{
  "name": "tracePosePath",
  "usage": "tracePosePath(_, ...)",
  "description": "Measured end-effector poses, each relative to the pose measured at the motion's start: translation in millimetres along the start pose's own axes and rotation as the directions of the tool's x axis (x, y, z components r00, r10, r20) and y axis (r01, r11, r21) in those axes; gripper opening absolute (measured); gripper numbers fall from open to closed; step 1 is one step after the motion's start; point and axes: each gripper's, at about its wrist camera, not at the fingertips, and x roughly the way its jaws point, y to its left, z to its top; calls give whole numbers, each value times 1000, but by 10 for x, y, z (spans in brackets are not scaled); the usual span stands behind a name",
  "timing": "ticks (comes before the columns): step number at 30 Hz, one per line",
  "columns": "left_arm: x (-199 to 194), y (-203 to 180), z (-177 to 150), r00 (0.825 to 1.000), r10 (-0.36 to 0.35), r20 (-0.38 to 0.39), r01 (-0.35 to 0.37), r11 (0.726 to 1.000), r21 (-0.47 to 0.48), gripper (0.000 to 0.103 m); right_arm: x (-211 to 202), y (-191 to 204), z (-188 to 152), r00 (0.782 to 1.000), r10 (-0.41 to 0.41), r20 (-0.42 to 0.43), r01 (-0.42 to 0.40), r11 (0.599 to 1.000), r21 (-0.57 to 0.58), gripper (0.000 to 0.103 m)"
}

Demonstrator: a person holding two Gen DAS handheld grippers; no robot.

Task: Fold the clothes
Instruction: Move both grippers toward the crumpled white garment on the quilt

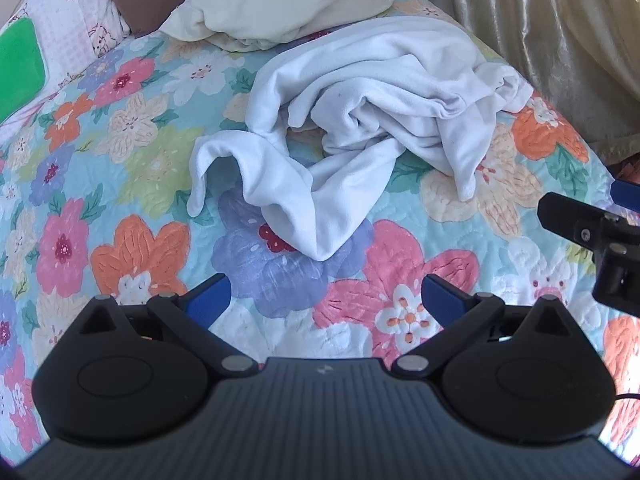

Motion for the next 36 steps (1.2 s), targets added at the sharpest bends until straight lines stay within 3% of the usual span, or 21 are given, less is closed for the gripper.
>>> tracePosePath(6, -27, 16, -61, 999, -48, 10, 48, 999, 13, 103, -1, -36, -16, 1000, 21, -1, -21, 1000, 10, 92)
tracePosePath(19, -30, 94, -55, 998, -56, 2, 56, 998, -9, 103, 7, 41, -23, 1000, 2, -18, -3, 1000, -4, 92)
tracePosePath(30, -83, 112, 31, 992, -118, 32, 118, 993, 0, 103, -11, 19, 30, 1000, -12, -17, 12, 1000, 4, 92)
tracePosePath(36, -59, 130, 103, 991, -124, 45, 124, 992, 18, 103, -87, -69, 102, 995, 71, 65, -76, 995, 70, 92)
